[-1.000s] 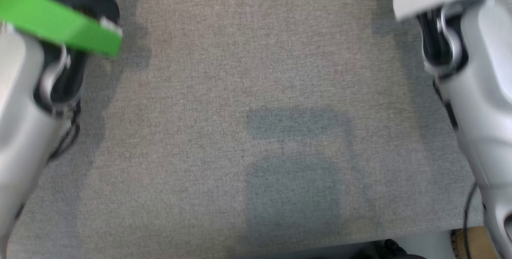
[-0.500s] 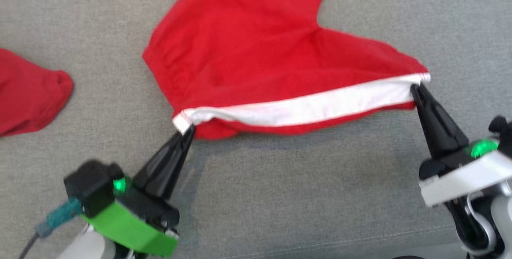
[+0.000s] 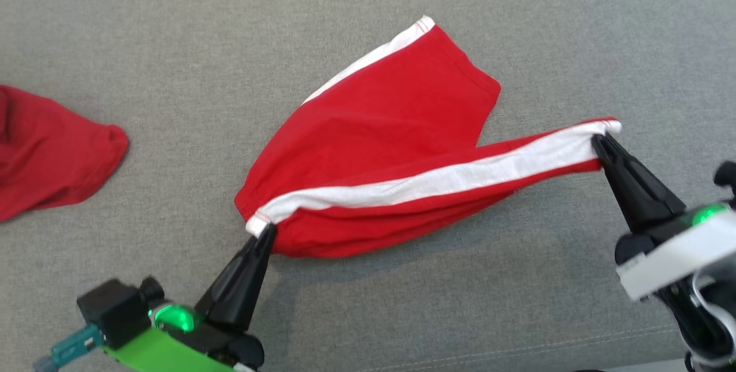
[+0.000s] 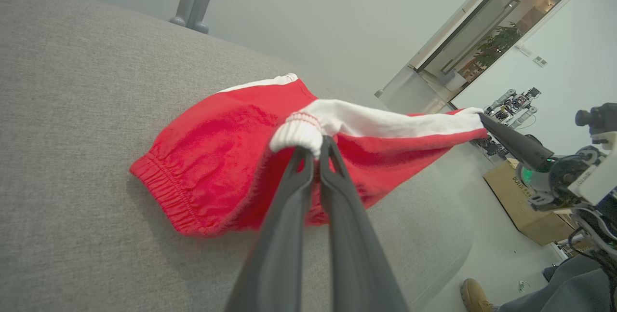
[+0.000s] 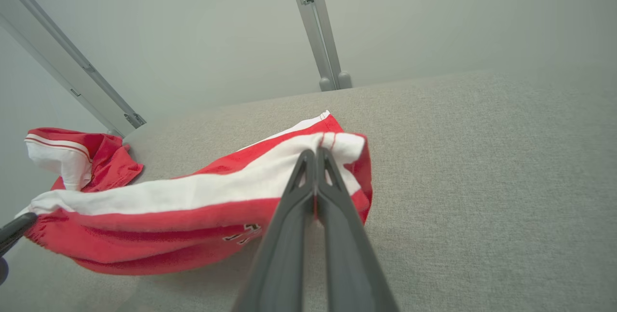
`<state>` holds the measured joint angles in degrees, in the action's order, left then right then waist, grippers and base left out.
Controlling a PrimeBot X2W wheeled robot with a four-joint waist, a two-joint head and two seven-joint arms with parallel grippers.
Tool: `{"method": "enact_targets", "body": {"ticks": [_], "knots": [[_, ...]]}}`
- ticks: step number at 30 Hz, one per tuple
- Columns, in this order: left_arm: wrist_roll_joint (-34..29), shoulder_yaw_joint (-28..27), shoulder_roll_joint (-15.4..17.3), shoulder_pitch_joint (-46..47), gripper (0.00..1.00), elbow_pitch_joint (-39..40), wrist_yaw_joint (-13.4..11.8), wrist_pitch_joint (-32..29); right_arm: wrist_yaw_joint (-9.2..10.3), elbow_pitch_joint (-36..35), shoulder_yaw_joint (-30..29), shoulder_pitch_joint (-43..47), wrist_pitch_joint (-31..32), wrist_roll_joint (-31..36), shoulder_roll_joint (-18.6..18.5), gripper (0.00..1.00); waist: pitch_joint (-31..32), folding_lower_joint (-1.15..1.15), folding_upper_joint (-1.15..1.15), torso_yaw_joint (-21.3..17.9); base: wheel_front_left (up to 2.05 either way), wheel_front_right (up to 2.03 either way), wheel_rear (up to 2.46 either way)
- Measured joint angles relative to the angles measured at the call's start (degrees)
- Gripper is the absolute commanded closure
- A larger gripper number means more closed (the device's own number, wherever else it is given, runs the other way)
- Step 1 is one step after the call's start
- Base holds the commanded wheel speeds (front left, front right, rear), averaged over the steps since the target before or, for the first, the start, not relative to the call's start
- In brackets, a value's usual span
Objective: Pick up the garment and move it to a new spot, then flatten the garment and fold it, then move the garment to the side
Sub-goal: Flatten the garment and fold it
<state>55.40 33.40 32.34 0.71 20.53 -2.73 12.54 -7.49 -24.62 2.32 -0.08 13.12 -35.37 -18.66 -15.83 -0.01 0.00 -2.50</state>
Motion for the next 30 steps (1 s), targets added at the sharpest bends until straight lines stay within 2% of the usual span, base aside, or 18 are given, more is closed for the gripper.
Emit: {"method": "enact_targets", "body": {"ticks": [8, 15, 20, 26, 30], "knots": [[3.59, -0.92, -5.20, 11.49, 1.00, -8.06, 0.40, -4.11, 0.01, 15.30, 6.76, -25.85, 14.75, -0.68, -1.70, 1.00, -5.76, 0.00, 0.00, 1.33, 0.00, 0.00, 0.00], [5.01, -0.67, -10.09, 20.13, 1.00, -16.93, 0.73, -5.99, 0.01, 28.00, 10.82, -42.01, 22.80, 0.90, -2.00, 1.00, -10.18, 0.00, 0.00, 6.39, 0.00, 0.00, 0.00], [5.08, 0.25, -13.03, 23.43, 1.00, -21.92, 0.51, -6.84, 0.00, 34.82, 13.21, -47.82, 23.96, 1.99, -2.05, 1.00, -12.05, 0.00, 0.00, 10.30, 0.00, 0.00, 0.00], [5.10, 0.09, -14.16, 24.70, 1.00, -23.91, 0.11, -6.41, 0.00, 40.83, 14.18, -52.26, 22.95, 2.36, -2.38, 1.00, -13.25, 0.00, 0.00, 13.68, 0.00, 0.00, 0.00], [5.21, 0.31, -14.94, 25.39, 1.00, -24.08, 0.19, -6.33, 0.00, 43.06, 14.40, -54.23, 22.75, 2.99, -2.92, 1.00, -13.41, 0.00, 0.00, 13.97, 0.00, 0.00, 0.00]]}}
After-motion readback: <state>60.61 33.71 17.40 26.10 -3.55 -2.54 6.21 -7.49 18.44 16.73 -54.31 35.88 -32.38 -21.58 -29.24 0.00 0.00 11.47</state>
